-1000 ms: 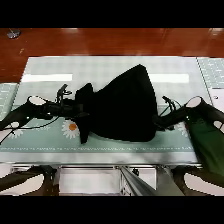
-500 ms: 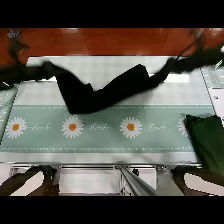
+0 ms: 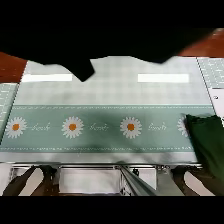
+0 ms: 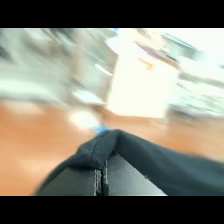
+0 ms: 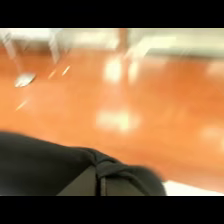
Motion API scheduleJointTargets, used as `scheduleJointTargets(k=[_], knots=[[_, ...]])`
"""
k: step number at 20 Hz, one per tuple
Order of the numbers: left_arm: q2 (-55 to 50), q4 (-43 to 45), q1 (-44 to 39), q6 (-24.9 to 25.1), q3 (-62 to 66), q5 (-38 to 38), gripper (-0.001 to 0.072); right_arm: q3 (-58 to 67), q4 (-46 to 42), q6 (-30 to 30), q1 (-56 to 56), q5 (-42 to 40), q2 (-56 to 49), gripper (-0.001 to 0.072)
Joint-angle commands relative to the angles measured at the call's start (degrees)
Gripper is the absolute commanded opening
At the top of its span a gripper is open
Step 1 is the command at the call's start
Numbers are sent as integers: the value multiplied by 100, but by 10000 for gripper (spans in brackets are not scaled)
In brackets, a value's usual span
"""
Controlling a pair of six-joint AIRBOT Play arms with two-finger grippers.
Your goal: Fold the shirts.
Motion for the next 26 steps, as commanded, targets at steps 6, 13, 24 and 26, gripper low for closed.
scheduleJointTargets(k=[6, 13, 24, 26], knots=[[1606, 4459, -1086, -896, 723, -898, 17, -907, -1423, 186, 348, 881, 2105, 27], [1373, 5928, -2813, -1394, -863, -1388, 17, -2769, -1084, 387, 706, 1217, 1998, 28], [-1821, 5925, -2813, -2553, -2793, 1119, 18, -4035, -1040, -24, 693, -1397, -2135, 28], [-2406, 5923, -2813, -2898, -2796, 1676, 18, -3370, -881, 109, 686, -1626, -3126, 28]])
